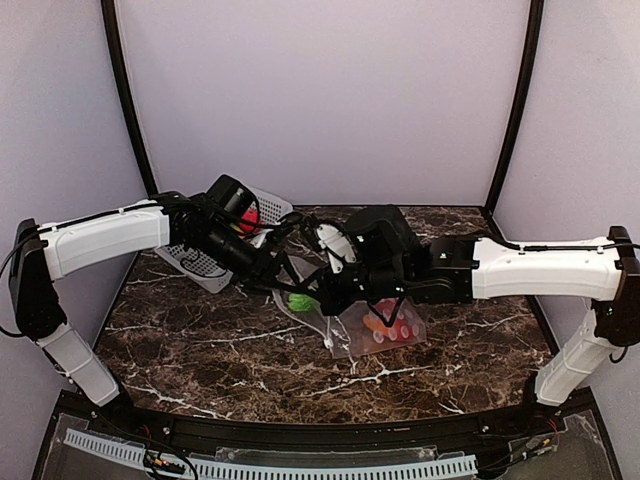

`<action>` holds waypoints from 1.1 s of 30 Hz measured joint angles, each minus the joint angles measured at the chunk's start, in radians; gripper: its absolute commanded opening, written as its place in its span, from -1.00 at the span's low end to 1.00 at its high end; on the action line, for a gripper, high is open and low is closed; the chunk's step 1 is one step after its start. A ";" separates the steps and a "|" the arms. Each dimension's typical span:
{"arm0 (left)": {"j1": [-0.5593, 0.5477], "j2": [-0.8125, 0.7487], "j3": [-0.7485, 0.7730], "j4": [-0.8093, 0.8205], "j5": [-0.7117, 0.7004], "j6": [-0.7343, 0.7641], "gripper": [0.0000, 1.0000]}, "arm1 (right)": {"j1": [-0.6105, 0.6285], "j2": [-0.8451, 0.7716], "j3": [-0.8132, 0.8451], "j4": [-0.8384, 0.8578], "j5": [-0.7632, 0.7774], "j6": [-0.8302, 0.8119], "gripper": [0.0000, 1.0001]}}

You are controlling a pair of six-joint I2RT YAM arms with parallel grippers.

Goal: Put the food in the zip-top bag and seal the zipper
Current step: Place the fake vegetable in the zipper food storage bag.

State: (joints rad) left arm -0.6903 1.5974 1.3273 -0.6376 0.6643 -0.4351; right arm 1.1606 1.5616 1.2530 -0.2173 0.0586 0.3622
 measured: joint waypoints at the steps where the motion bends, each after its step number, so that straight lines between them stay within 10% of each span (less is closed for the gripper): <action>1: 0.000 0.000 0.000 0.000 -0.001 0.001 0.41 | 0.000 0.000 0.000 0.000 0.002 0.003 -1.00; 33: 0.102 -0.249 0.082 -0.060 -0.324 0.162 0.73 | -0.047 -0.081 -0.076 0.008 0.061 0.115 -1.00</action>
State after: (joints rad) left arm -0.5884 1.3479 1.4097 -0.6975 0.3401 -0.2733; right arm 1.1141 1.4807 1.1767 -0.2092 0.1192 0.4770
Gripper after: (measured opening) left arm 0.863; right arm 0.006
